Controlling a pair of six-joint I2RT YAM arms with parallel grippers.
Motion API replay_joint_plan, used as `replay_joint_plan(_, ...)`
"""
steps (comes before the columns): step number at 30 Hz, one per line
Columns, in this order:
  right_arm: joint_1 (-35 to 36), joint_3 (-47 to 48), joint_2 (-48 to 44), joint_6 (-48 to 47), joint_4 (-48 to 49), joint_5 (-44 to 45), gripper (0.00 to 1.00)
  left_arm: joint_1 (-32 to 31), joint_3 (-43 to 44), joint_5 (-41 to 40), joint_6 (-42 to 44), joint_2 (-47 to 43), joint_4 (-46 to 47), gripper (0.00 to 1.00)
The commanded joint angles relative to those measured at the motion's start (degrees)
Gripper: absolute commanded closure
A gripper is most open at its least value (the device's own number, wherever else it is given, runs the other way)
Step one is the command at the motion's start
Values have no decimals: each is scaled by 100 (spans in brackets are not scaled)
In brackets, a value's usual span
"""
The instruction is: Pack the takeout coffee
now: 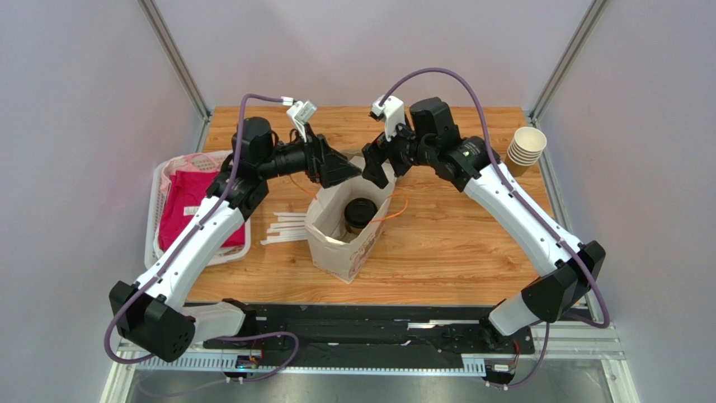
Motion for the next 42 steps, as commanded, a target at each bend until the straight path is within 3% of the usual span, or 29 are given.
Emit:
replay_joint_plan(1, -50, 29, -269, -43, 192, 144, 4, -167, 392, -171, 60, -13, 809, 6)
replay_joint_plan(9, -103, 213, -295, -131, 175, 285, 4, 51, 1535, -883, 403, 260, 688, 6)
replay_joint_plan(10, -112, 222, -313, -140, 157, 328, 4, 165, 1745, -927, 438, 260, 305, 6)
replay_joint_plan(13, -182, 266, -348, -184, 140, 425, 3, 859, 1922, -735, 656, 173, -329, 10)
replay_joint_plan(16, -270, 380, -331, -175, 131, 530, 3, 1632, 1923, -646, 1647, -82, -1067, 14)
replay_joint_plan(19, -384, 494, -287, -96, 87, 566, 2, 3034, 1800, -244, 2518, -206, -1719, 29)
replay_joint_plan(20, -445, 521, -287, -87, 35, 575, 2, 3345, 1747, 37, 2739, -145, -1886, 38)
replay_joint_plan(22, -498, 530, -287, -43, -10, 583, 2, 3768, 1790, 800, 3719, -39, -2981, 44)
replay_joint_plan(23, -542, 530, -287, -26, -53, 584, 2, 3778, 1878, 830, 5248, 101, -3587, 49)
replay_joint_plan(24, -560, 521, -304, -17, -71, 584, 2, 3770, 1913, 892, 6012, 137, -4498, 51)
replay_joint_plan(26, -604, 451, -331, 1, -98, 601, 2, 3770, 1782, 822, 7635, 233, -5136, 55)
replay_joint_plan(29, -665, 285, -401, -17, -115, 610, 2, 3761, 1108, 454, 8843, 321, -5490, 62)
replay_joint_plan(37, -692, 20, -524, -140, -168, 671, 2, 3393, 192, -363, 10677, 849, -5203, 72)
replay_joint_plan(42, -692, 3, -515, -166, -194, 671, 2, 3208, -29, -356, 11600, 1270, -4815, 73)
